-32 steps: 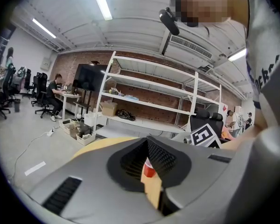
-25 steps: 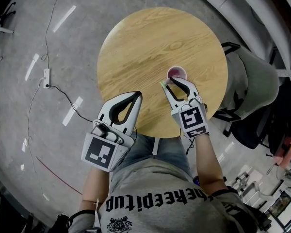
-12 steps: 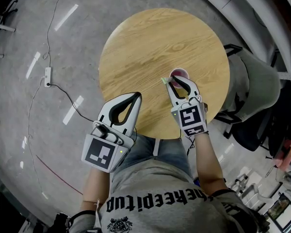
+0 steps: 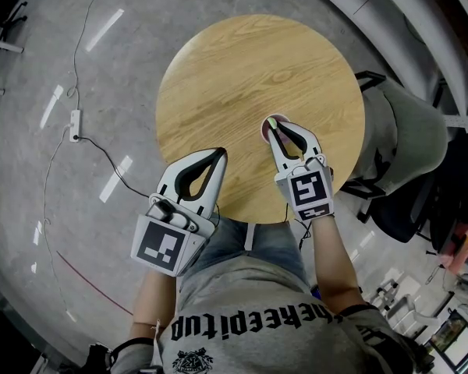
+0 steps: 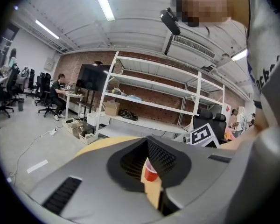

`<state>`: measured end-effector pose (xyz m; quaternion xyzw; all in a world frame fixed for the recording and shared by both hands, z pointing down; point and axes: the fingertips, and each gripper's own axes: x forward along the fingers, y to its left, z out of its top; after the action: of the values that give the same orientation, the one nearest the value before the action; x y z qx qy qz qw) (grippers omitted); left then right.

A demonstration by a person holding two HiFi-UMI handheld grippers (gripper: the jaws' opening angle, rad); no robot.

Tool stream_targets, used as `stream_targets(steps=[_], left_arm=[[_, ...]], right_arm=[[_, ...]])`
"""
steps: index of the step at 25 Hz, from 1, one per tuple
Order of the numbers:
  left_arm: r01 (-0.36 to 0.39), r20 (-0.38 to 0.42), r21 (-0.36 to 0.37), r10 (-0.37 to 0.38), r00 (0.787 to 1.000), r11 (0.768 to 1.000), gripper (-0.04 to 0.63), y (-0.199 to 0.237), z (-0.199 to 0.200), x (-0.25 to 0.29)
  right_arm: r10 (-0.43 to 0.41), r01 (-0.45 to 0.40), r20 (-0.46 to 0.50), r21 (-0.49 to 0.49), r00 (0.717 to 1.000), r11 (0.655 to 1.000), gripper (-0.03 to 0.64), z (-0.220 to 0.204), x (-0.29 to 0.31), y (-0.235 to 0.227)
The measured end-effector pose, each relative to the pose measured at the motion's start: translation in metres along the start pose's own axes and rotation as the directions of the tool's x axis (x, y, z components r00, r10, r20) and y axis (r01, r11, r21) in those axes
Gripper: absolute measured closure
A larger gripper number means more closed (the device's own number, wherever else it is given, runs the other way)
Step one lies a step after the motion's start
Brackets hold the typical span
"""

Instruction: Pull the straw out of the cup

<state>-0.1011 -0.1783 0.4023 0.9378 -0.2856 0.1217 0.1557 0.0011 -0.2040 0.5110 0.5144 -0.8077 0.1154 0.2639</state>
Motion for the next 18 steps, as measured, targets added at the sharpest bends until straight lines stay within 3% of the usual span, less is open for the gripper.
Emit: stream_targets(steps=[18], left_arm=[[-0.017, 0.051, 0.000, 0.017, 0.999, 1.000, 0.569, -0.038, 0.017, 0.001]], right_arm=[[0.060, -0.061, 0.109, -0.002, 0.992, 0.998, 0.568, 0.041, -0.044, 0.001]])
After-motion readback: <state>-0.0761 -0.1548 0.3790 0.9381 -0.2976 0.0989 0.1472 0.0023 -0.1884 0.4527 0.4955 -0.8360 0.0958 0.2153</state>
